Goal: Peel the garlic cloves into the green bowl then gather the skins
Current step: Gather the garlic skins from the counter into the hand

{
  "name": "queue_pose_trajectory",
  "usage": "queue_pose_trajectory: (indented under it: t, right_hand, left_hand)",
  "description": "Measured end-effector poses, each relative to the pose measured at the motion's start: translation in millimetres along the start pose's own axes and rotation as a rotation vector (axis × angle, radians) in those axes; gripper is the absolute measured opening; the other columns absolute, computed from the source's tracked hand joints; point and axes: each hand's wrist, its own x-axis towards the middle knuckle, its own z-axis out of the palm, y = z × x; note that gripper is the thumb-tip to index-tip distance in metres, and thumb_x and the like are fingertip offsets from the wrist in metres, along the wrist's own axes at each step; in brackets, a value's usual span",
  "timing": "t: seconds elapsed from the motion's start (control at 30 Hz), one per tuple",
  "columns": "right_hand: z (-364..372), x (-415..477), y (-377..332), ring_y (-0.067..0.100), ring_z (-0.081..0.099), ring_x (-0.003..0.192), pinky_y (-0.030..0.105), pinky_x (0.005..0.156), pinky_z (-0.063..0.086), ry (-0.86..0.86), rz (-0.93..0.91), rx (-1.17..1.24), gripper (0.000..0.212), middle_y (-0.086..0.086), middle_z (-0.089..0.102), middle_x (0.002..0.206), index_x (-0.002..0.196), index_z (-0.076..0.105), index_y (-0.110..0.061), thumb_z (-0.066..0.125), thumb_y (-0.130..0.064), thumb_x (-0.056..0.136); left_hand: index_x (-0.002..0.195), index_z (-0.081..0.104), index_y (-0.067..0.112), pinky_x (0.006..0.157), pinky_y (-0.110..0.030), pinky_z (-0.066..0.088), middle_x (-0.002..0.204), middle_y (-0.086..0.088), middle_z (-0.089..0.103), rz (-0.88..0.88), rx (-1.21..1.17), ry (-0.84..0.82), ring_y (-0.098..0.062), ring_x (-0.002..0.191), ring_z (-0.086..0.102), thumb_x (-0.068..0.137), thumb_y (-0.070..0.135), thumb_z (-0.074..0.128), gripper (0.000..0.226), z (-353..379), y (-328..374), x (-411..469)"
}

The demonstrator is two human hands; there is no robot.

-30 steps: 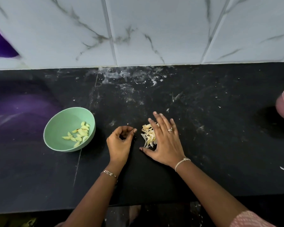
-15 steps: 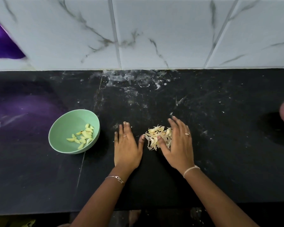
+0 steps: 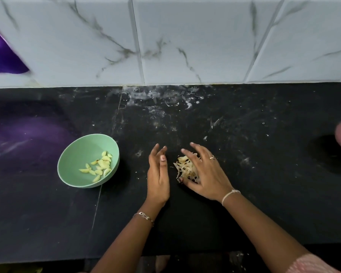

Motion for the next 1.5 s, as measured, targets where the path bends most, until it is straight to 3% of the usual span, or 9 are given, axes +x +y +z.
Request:
queue_pose_trajectory:
  t: [0.23,0.37,0.5,0.63,0.7,1.1,1.27,1.37,1.5]
  right_hand:
    - [7.9,17.4,-8.6,0.024,0.044,0.126,0.043,0.102,0.040,-0.022,-0.139,-0.214,0.064,0.004,0.048,0.135,0.132,0.051,-0.029,0.045,-0.070,0.084]
    - [10.9,22.6,-9.7,0.025,0.053,0.106,0.040,0.084,0.048,-0.005,-0.193,-0.225,0.043,0.006,0.055,0.118,0.118,0.058,-0.024,0.039,-0.053,0.093]
    - [16.0,31.3,-6.5,0.022,0.052,0.080,0.037,0.066,0.048,0.027,-0.284,-0.207,0.032,0.005,0.056,0.097,0.098,0.060,-0.017,0.036,-0.038,0.096]
    - [22.3,37.2,-4.6,0.021,0.056,0.070,0.033,0.060,0.049,0.044,-0.324,-0.220,0.014,0.003,0.059,0.084,0.088,0.060,-0.013,0.065,-0.026,0.086]
    - [21.8,39.7,-6.3,0.019,0.056,0.067,0.027,0.062,0.043,0.086,-0.284,-0.177,0.019,0.001,0.059,0.078,0.083,0.059,-0.014,0.053,-0.030,0.092]
    - [-22.0,65.5,-49.0,0.007,0.038,0.046,0.019,0.045,0.031,0.389,0.780,1.319,0.049,-0.004,0.043,0.054,0.065,0.047,-0.016,0.037,-0.048,0.101]
    - [-37.7,70.0,-60.1,0.008,0.027,0.038,0.018,0.036,0.027,0.438,1.005,2.023,0.056,-0.004,0.031,0.048,0.057,0.038,-0.018,0.035,-0.053,0.100]
    - [-41.3,65.0,-68.9,0.008,0.025,0.035,0.019,0.034,0.025,0.453,1.016,2.180,0.056,-0.003,0.029,0.046,0.057,0.035,-0.019,0.033,-0.055,0.099]
    - [-45.5,55.8,-81.5,0.009,0.027,0.041,0.021,0.043,0.026,0.461,0.994,2.079,0.059,-0.003,0.031,0.049,0.053,0.036,-0.020,0.033,-0.057,0.099]
  left_hand:
    - [0.146,0.028,0.027,0.107,-0.033,0.041,0.135,0.011,0.053,-0.001,0.003,0.058,-0.001,0.126,0.050,0.092,0.062,0.032,0.064,-0.4,-3.3,4.2]
    - [0.142,0.031,0.030,0.107,-0.033,0.041,0.133,0.008,0.055,-0.021,-0.052,0.084,-0.002,0.125,0.051,0.090,0.065,0.032,0.063,0.9,0.1,5.4]
    - [0.133,0.044,0.030,0.109,-0.034,0.040,0.130,0.007,0.057,-0.075,-0.150,0.060,-0.004,0.123,0.052,0.088,0.067,0.032,0.060,-0.2,3.3,9.8]
    - [0.122,0.052,0.033,0.111,-0.037,0.039,0.128,0.005,0.058,-0.127,-0.216,0.023,-0.007,0.123,0.053,0.091,0.058,0.030,0.045,-3.0,5.9,13.0]
    - [0.120,0.054,0.033,0.111,-0.038,0.039,0.127,0.005,0.059,-0.134,-0.242,0.033,-0.007,0.122,0.054,0.091,0.058,0.030,0.045,-3.0,8.8,13.5]
    - [0.137,0.049,0.017,0.111,-0.031,0.036,0.133,-0.001,0.059,-0.075,-0.441,0.050,-0.008,0.126,0.052,0.096,0.051,0.023,0.058,27.6,38.1,7.8]
    - [0.127,0.058,0.014,0.111,-0.040,0.039,0.123,-0.006,0.065,-0.221,-0.662,0.072,-0.018,0.120,0.059,0.093,0.056,0.030,0.061,46.2,53.2,7.6]
    - [0.124,0.060,0.007,0.109,-0.041,0.041,0.119,-0.011,0.067,-0.339,-0.843,0.119,-0.024,0.115,0.062,0.099,0.053,0.027,0.061,50.7,62.1,7.4]
    - [0.124,0.060,0.004,0.107,-0.039,0.043,0.118,-0.011,0.068,-0.375,-0.895,0.136,-0.025,0.116,0.062,0.102,0.051,0.022,0.064,49.1,69.8,6.3]
